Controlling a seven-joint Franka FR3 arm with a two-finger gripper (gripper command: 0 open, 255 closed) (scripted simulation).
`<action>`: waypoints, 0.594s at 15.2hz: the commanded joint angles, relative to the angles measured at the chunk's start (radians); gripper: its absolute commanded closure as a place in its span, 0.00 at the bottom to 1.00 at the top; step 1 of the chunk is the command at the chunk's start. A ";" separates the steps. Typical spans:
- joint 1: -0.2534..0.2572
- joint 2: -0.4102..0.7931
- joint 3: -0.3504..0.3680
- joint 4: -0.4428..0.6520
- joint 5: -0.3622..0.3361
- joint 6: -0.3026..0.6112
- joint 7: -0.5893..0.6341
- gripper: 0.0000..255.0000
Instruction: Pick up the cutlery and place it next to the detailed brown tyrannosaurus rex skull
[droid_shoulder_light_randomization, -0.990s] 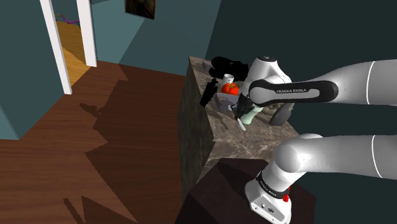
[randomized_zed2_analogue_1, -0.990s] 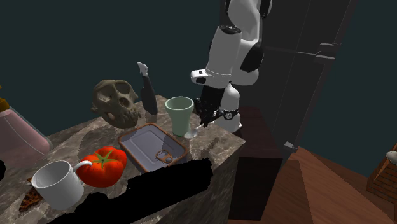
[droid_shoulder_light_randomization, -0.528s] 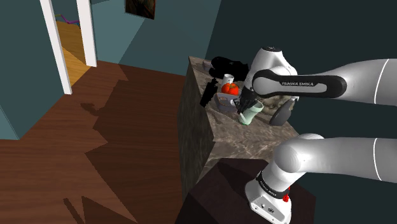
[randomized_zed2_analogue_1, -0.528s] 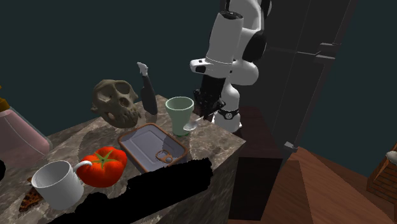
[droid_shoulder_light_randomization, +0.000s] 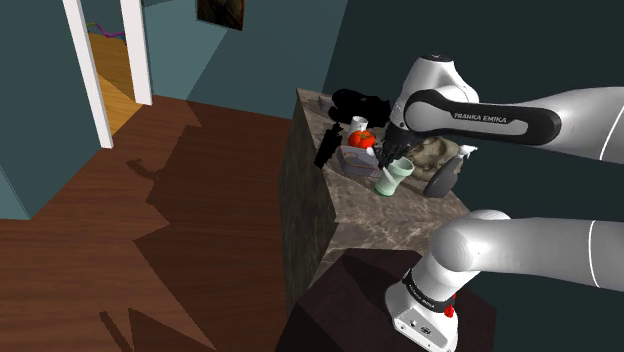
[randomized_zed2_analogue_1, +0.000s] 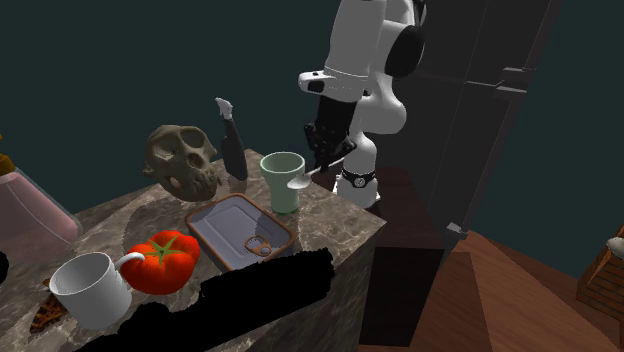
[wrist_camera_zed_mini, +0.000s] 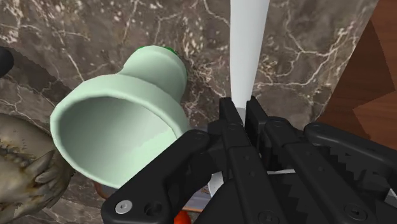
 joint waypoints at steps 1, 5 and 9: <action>0.001 -0.005 0.000 0.023 0.002 -0.028 -0.004 1.00; 0.001 -0.009 -0.001 0.074 0.005 -0.083 -0.013 1.00; 0.001 -0.009 -0.001 0.128 0.007 -0.136 -0.022 1.00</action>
